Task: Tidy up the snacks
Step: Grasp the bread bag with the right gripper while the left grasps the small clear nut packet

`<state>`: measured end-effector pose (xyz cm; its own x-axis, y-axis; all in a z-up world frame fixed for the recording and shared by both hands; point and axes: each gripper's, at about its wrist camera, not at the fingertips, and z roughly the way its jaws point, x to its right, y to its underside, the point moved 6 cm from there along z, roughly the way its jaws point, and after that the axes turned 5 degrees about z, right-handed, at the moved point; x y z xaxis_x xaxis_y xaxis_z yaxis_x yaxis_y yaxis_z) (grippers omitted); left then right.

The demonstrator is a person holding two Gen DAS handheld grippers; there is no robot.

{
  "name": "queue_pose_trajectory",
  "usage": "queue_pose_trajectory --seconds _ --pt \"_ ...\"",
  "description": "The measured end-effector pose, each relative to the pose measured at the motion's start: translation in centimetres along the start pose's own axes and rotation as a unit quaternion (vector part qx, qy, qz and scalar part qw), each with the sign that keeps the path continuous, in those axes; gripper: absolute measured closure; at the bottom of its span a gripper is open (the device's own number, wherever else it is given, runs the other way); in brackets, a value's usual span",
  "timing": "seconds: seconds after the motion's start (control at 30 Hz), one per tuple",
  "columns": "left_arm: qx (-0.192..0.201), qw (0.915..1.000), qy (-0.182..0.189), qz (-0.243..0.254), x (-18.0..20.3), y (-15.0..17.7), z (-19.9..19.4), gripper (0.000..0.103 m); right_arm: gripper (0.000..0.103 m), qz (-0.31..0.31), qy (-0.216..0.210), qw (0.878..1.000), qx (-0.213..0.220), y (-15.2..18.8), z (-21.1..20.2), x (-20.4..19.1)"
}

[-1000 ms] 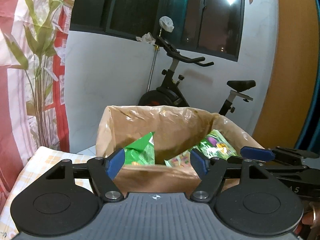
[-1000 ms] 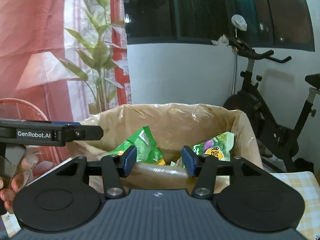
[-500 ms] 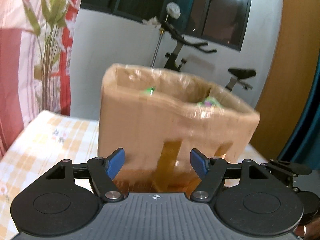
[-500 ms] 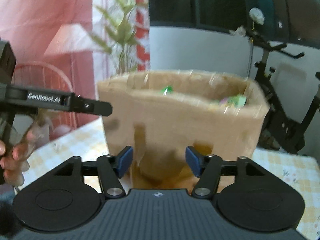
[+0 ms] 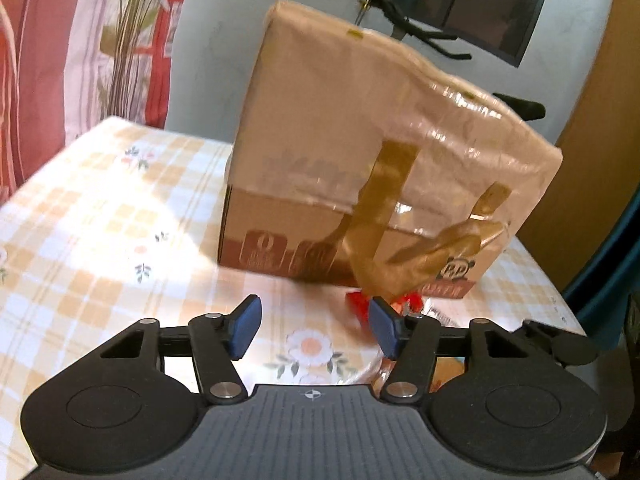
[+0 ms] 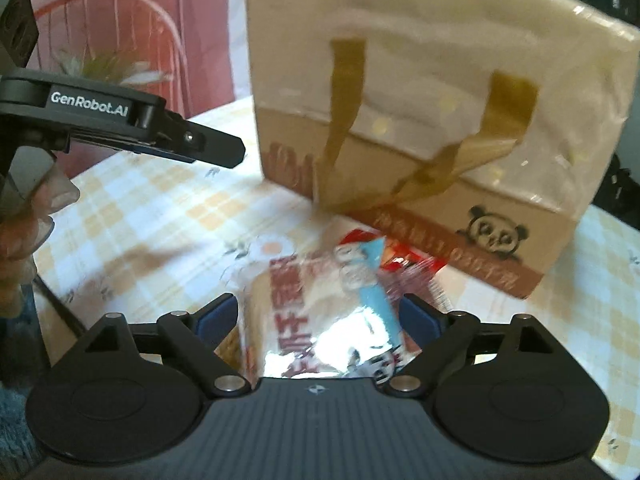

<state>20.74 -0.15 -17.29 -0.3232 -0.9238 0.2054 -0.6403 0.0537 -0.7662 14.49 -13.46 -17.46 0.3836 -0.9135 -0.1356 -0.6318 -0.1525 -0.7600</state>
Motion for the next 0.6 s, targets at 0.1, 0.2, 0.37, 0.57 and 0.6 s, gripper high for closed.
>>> queue_pose_trajectory --seconds 0.1,0.2,0.37,0.57,0.6 --pt "-0.006 1.0000 0.001 -0.007 -0.1 0.3 0.1 0.046 0.009 -0.001 0.007 1.000 -0.006 0.6 0.8 0.2" --pt "-0.013 0.9999 0.005 -0.006 0.1 0.6 0.3 0.046 0.010 0.013 0.012 1.000 -0.014 1.1 1.6 0.5" --pt "-0.032 0.9994 0.014 0.000 0.8 1.8 0.8 0.050 0.026 0.038 -0.009 0.999 0.009 1.0 0.7 0.9" --pt "-0.032 0.9993 0.020 0.000 1.3 1.9 0.4 0.052 0.028 0.056 -0.005 0.997 0.053 0.1 -2.2 2.1" --pt "-0.036 0.9991 0.021 0.000 1.4 2.0 0.4 0.052 0.028 0.056 0.003 0.997 0.059 0.0 -2.6 2.3"
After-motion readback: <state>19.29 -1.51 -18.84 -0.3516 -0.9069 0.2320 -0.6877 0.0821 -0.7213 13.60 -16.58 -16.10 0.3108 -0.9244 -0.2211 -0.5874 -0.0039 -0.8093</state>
